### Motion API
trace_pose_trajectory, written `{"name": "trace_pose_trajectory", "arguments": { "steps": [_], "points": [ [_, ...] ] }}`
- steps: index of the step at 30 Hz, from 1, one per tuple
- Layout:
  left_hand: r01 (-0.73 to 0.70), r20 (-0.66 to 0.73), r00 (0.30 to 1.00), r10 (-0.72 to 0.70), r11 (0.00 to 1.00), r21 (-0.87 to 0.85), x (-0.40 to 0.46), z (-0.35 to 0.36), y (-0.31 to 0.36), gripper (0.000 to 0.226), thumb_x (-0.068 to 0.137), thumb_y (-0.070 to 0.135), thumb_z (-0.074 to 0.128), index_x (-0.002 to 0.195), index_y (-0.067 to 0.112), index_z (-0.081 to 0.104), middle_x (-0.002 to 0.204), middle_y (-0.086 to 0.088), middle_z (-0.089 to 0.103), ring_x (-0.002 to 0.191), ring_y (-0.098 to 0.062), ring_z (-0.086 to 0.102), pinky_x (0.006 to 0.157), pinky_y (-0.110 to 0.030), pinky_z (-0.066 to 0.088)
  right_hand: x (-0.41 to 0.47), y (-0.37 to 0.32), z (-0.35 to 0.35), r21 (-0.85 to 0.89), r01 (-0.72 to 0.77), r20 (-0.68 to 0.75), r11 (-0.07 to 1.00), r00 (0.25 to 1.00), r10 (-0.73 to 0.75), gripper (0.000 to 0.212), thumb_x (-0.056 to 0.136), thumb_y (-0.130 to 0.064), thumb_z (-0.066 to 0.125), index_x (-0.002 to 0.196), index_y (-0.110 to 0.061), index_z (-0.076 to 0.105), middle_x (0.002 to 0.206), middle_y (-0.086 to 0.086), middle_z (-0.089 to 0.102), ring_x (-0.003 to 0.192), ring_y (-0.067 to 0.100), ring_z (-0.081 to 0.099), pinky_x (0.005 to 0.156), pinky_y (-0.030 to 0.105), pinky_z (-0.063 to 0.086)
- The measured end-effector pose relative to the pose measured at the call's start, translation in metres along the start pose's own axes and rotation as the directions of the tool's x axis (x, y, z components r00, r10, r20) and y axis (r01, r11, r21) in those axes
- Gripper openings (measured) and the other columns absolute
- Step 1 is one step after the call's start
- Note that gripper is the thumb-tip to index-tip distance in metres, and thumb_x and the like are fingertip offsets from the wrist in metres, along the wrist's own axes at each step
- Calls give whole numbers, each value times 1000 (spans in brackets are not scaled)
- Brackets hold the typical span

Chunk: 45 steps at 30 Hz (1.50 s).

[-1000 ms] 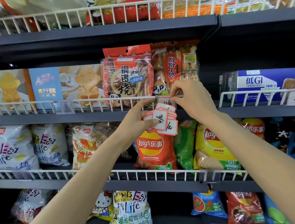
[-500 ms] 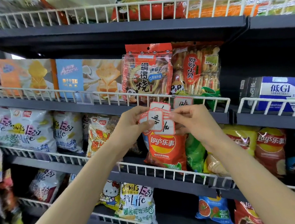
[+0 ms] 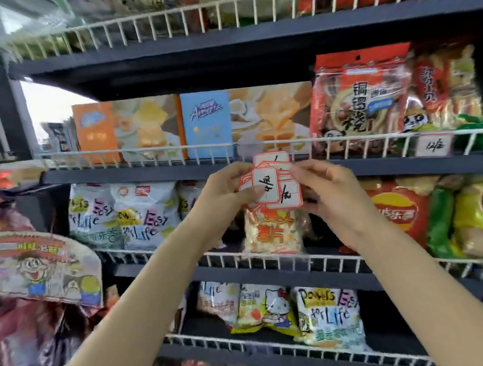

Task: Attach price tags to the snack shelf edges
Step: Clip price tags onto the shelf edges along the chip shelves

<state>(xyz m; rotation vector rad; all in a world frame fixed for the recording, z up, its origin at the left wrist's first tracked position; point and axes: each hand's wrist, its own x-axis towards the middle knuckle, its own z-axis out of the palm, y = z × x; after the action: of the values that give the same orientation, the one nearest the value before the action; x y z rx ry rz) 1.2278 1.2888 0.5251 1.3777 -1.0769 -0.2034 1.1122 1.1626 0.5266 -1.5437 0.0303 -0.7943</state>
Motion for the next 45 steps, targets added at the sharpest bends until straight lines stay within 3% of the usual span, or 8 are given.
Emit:
{"name": "trace_pose_trajectory", "arguments": {
  "steps": [3,11,17,26,30,33,39,45],
  "points": [
    [22,79,997,-20,999,-23,-8,-32,-2,21,87,0,58,95,20,57,88,-2,68,76,-19,61,57,-22,47,0,5,30,95,-69,11,993,998,68,17,91,-14,54,79,-16,66,67,-5,69,59,7,64,47,19,49],
    [26,71,997,-26,1000,-1,-10,-76,-16,25,86,2,61,108,13,57,100,-6,72,91,-26,67,86,-43,52,12,8,71,-210,99,-76,973,990,-117,14,87,-10,61,76,-17,67,80,3,70,74,16,66,65,33,56],
    [10,90,996,-14,999,42,-2,-75,-18,23,87,-1,58,100,17,59,89,2,72,78,-7,68,72,-20,55,19,4,63,-233,26,-80,972,996,-46,10,80,-8,69,74,-13,62,80,4,70,70,15,68,59,29,58],
    [7,-3,1000,-7,997,71,12,-69,-25,26,88,-1,57,101,22,58,96,1,71,86,-7,67,80,-20,54,40,0,47,6,52,-113,999,992,-51,5,85,-2,60,82,-5,58,79,9,73,71,15,69,63,22,57],
    [14,3,1000,-15,996,91,23,-71,-24,43,88,-1,58,126,18,51,99,15,67,90,1,66,81,-16,52,53,-1,41,-154,111,-161,982,978,-135,21,84,0,62,94,-18,59,84,10,73,69,14,69,64,19,55],
    [32,54,998,-39,992,120,35,-69,-20,56,88,0,57,139,13,38,111,3,67,100,-10,65,88,-24,52,62,-2,38,-302,169,-153,938,963,-223,41,86,0,60,105,-36,58,79,2,73,69,11,68,68,18,55],
    [23,95,995,-40,984,179,50,-70,-16,61,88,2,58,143,13,33,122,-7,63,107,-14,63,98,-34,49,76,-3,37,-463,216,-148,859,937,-315,26,84,2,60,96,-22,58,87,9,69,66,7,67,63,20,54],
    [-9,113,993,-16,975,222,53,-74,-17,56,88,4,59,140,14,39,122,-5,63,109,-14,62,100,-39,47,87,1,34,-522,210,-157,827,929,-335,24,84,-3,63,86,-24,51,92,10,70,77,14,69,73,39,56]
  ]
}}
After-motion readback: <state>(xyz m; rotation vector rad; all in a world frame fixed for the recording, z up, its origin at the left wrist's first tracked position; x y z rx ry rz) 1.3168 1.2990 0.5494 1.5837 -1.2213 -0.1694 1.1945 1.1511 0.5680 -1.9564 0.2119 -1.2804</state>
